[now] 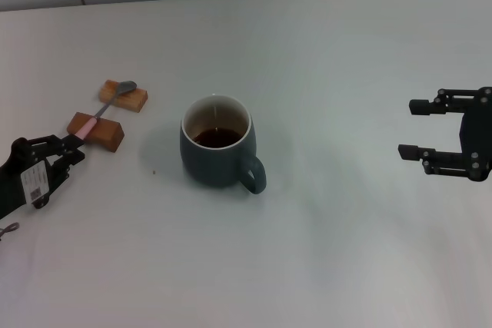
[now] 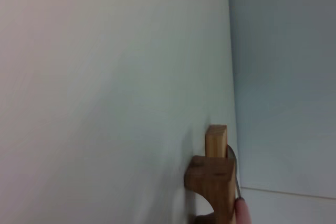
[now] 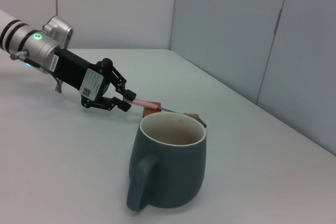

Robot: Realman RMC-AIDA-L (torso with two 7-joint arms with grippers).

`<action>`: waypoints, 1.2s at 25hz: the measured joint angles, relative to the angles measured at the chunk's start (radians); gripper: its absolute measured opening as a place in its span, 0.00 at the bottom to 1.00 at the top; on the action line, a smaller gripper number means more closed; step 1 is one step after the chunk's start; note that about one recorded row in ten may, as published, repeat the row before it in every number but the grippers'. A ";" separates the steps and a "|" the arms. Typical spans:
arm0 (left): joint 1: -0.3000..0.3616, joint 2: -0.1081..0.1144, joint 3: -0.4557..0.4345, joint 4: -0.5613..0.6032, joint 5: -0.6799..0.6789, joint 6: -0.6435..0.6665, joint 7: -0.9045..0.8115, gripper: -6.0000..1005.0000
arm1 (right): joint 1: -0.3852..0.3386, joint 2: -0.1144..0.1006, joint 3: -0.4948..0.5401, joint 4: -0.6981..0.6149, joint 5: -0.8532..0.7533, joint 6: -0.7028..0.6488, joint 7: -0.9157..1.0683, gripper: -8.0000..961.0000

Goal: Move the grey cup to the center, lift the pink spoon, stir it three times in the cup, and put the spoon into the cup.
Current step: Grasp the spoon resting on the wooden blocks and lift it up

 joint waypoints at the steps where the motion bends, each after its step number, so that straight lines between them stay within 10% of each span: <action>1: 0.000 0.000 0.000 0.000 0.000 0.000 0.000 0.22 | 0.000 0.000 0.000 0.000 0.000 0.000 0.000 0.68; 30: 0.001 -0.005 -0.001 -0.001 -0.038 -0.016 0.009 0.15 | 0.000 -0.002 0.009 0.000 0.000 0.002 0.000 0.68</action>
